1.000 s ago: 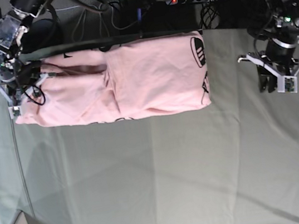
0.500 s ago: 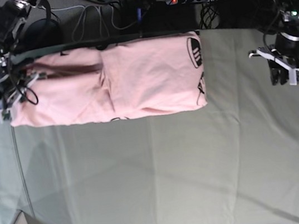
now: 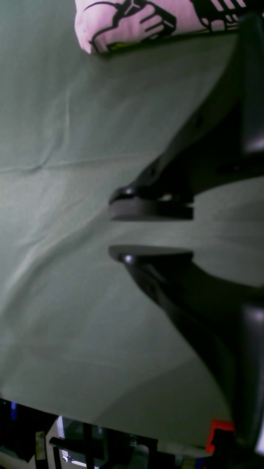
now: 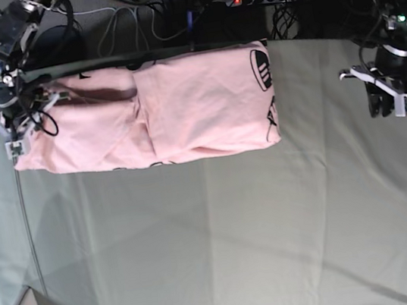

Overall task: Layout the t-shirt on the table in an organized manner, then fold the t-shirt properly
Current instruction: 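Lift the strip end with the right gripper and fold it over the shirt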

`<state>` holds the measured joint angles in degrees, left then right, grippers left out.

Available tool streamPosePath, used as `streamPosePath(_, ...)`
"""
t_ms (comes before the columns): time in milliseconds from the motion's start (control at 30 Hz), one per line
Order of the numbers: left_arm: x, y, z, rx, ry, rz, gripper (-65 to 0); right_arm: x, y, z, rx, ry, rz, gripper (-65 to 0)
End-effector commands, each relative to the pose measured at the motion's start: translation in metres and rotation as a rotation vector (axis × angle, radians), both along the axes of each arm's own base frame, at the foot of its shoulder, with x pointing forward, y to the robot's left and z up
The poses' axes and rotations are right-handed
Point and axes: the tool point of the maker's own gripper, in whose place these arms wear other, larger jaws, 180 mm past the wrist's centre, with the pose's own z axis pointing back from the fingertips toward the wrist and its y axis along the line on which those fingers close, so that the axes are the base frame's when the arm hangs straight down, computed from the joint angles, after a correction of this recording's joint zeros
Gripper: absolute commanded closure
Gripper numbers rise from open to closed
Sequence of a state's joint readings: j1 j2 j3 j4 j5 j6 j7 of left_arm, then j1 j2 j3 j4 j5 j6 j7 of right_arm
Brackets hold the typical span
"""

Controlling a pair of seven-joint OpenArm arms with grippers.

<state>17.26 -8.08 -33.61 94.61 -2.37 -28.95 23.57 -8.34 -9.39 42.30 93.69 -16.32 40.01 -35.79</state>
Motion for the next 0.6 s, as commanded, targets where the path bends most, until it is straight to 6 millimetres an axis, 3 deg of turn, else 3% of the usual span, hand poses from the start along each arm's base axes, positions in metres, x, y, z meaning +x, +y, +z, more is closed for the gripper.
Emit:
streamPosePath(0, 0.007, 0.003, 0.013, 0.012, -0.048, -0.007, -11.2, 0.008, -0.004, 0.011, -0.019, -0.044, 0.006, 0.0)
streamPosePath(567, 0.007, 0.001, 0.013, 0.011, -0.049, -0.010, -11.2, 0.031, 0.071, 0.046, -0.058, -0.127, 0.295, 0.0)
